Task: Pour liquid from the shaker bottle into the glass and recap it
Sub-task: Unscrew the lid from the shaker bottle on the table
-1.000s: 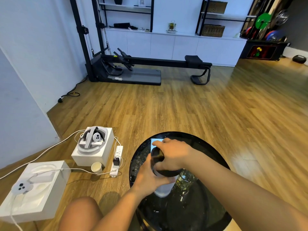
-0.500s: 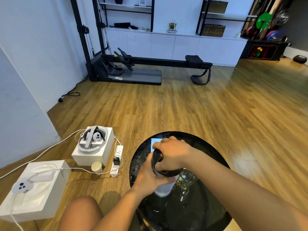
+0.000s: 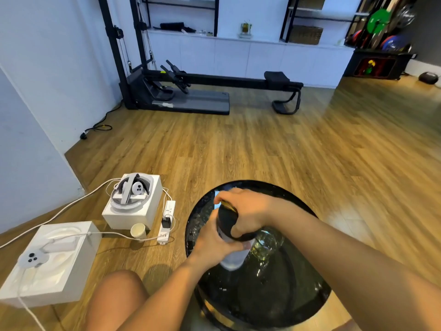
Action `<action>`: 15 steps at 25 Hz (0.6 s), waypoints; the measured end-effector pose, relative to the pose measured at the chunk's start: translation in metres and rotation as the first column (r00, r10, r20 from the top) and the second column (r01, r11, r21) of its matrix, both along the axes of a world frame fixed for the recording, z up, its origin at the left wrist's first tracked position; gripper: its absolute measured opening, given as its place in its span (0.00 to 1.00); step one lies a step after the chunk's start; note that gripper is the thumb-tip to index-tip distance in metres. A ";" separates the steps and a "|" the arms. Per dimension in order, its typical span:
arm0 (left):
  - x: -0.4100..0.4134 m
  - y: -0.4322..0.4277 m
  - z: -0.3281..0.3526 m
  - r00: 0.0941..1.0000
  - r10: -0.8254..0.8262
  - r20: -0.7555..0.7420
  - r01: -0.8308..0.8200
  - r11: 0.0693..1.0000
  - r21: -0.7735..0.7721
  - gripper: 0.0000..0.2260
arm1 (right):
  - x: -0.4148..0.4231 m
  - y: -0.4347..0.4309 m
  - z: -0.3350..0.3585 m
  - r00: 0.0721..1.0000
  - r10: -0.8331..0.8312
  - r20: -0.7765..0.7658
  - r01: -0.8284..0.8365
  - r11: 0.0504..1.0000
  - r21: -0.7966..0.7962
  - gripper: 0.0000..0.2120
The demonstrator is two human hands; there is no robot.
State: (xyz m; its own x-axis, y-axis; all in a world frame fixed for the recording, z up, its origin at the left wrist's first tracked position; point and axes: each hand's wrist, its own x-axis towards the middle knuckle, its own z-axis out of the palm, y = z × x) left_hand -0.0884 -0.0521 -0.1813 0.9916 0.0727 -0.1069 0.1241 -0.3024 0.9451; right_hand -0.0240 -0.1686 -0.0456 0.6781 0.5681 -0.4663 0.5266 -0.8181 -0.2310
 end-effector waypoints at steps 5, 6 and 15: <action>-0.003 -0.005 0.007 1.000 0.001 -0.019 -0.002 1.000 -0.026 0.31 | -0.006 -0.002 -0.002 0.991 -0.023 0.129 0.026 0.999 -0.019 0.40; -0.003 -0.004 0.003 1.000 0.002 -0.016 -0.002 1.000 -0.029 0.30 | -0.007 -0.001 -0.003 0.970 -0.041 0.238 0.063 0.994 -0.086 0.39; -0.001 -0.003 -0.001 1.000 -0.010 0.022 0.011 1.000 -0.021 0.36 | -0.015 0.000 -0.002 0.991 0.100 0.092 -0.100 0.995 -0.004 0.34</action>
State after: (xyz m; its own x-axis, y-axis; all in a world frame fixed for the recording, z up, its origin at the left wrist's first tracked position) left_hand -0.0892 -0.0547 -0.1824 0.9944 0.0601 -0.0865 0.1000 -0.2835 0.9537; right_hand -0.0385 -0.1682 -0.0479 0.6581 0.6352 -0.4043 0.6245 -0.7604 -0.1782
